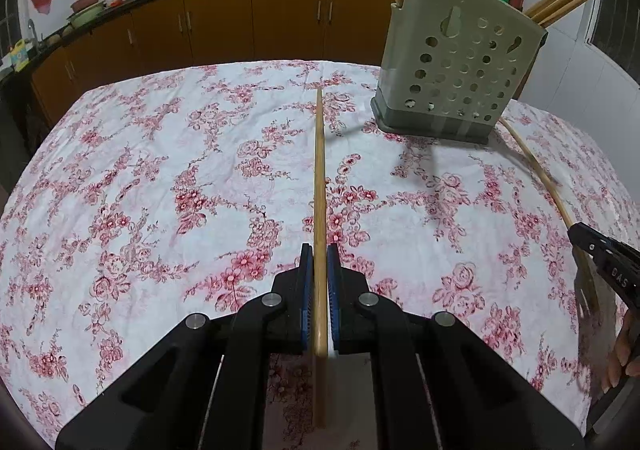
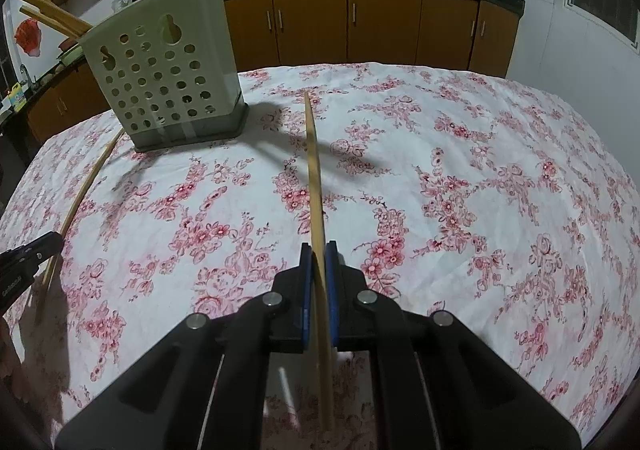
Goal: Organize utensils
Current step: 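Lower both grippers to the last chopsticks and close on one each, then lift the held chopsticks with both grippers up over the green holder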
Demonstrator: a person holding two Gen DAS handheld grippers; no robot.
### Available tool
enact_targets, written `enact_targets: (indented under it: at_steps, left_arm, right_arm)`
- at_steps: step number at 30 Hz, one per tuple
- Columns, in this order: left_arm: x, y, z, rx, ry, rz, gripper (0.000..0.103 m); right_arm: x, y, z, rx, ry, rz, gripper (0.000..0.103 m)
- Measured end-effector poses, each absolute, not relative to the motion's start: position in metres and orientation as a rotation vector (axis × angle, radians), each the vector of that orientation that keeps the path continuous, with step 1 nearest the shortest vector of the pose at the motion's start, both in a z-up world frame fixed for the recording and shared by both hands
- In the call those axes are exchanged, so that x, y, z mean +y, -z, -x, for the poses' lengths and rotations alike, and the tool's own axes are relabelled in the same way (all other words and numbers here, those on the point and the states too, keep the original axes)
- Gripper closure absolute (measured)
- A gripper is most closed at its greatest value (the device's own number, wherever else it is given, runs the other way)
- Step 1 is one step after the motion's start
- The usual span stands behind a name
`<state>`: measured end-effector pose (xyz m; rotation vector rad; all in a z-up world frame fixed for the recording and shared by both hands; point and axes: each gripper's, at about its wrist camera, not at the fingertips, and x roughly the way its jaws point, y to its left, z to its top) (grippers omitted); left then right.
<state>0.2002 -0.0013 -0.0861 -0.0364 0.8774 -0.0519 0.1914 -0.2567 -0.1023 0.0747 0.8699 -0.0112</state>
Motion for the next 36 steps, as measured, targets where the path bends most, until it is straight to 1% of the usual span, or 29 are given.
enact_targets:
  at_steps: [18, 23, 29, 36]
  left_arm:
    - [0.001, 0.086, -0.188, 0.88, 0.07, 0.04, 0.095]
    - [-0.001, 0.083, -0.184, 0.874, 0.074, 0.007, 0.095]
    - [0.01, 0.053, -0.18, 0.787, 0.076, 0.04, 0.095]
    - [0.022, 0.004, -0.173, 0.649, 0.081, 0.092, 0.095]
  right_arm:
    - [-0.259, 0.102, -0.19, 0.871, 0.0, -0.086, 0.094]
    - [-0.264, 0.093, -0.184, 0.844, 0.007, -0.085, 0.095]
    - [-0.277, 0.053, -0.174, 0.724, 0.021, -0.12, 0.095]
    - [-0.282, 0.015, -0.164, 0.605, 0.021, -0.132, 0.095]
